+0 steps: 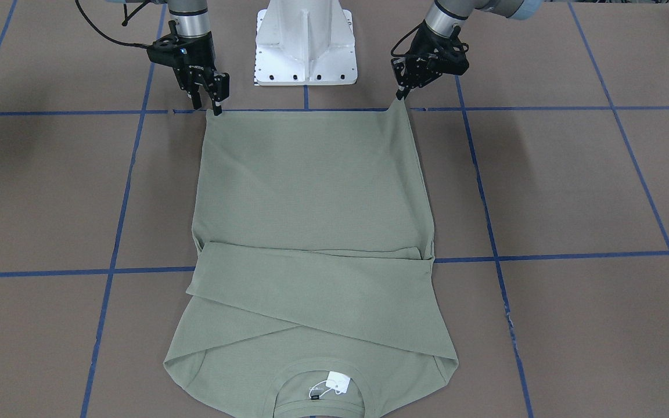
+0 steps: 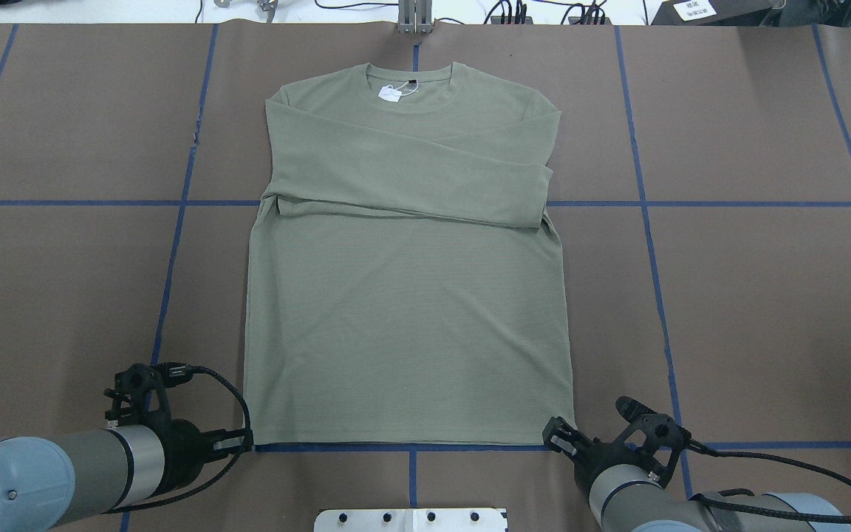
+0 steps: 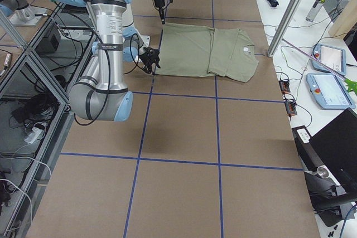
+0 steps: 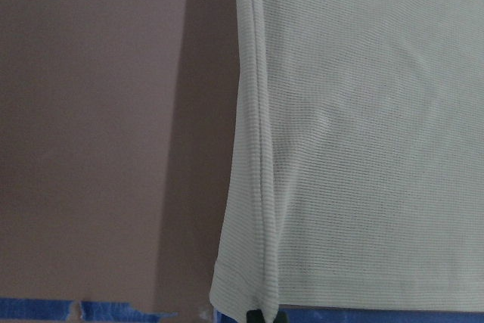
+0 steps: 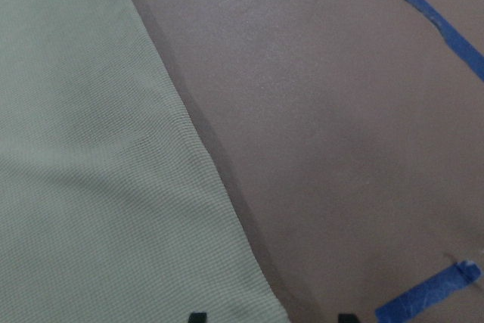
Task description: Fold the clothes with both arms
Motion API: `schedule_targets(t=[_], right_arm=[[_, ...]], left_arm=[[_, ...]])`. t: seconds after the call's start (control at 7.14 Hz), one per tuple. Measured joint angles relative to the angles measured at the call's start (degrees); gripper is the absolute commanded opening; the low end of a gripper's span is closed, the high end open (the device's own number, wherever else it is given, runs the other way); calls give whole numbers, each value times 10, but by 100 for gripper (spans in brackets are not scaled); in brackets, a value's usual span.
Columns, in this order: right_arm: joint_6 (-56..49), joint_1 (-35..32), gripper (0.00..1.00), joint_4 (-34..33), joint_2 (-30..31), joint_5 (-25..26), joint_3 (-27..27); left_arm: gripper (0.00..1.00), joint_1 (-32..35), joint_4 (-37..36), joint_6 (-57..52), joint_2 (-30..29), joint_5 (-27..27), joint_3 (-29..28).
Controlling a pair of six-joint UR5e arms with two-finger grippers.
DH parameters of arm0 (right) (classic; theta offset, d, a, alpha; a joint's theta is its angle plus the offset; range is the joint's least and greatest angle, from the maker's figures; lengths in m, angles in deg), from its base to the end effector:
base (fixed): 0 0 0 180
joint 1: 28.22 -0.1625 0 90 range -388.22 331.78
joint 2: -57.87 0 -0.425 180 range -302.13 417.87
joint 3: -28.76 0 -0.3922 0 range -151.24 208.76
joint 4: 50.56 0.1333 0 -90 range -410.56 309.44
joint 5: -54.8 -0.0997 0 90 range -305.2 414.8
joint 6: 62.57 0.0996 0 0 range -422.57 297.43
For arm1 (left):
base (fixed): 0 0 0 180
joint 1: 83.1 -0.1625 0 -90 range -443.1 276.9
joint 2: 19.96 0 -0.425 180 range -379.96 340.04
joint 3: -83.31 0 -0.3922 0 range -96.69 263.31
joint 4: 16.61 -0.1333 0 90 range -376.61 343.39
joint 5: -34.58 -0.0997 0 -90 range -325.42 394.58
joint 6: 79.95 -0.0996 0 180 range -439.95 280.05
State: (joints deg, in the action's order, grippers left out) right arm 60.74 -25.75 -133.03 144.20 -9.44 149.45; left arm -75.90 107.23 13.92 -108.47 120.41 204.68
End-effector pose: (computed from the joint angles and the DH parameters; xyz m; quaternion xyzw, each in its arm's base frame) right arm -0.4922 -0.1555 0.3655 0.0911 -0.3956 0.3189 0.8565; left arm 0.4410 -0.1974 0.3466 0.0462 0.5264 -0.1010 0.8430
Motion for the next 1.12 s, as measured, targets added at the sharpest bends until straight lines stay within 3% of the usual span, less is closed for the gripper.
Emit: schedule_targets(t=[0.28, 0.56, 0.7, 0.84, 1.12], right_arm=[[0, -1, 47, 0, -12, 9, -11], [0, -3, 47, -1, -21, 13, -17], [-3, -4, 30, -1, -22, 13, -19], [-8, -7, 2, -1, -21, 12, -20], [-15, -9, 0, -16, -22, 12, -18]], left_arm=[[0, -6, 0, 0, 0, -2, 1], [0, -11, 0, 1, -1, -4, 4], [0, -11, 0, 1, -1, -4, 4], [0, -12, 0, 1, -1, -3, 4], [0, -12, -1, 1, -2, -3, 6]])
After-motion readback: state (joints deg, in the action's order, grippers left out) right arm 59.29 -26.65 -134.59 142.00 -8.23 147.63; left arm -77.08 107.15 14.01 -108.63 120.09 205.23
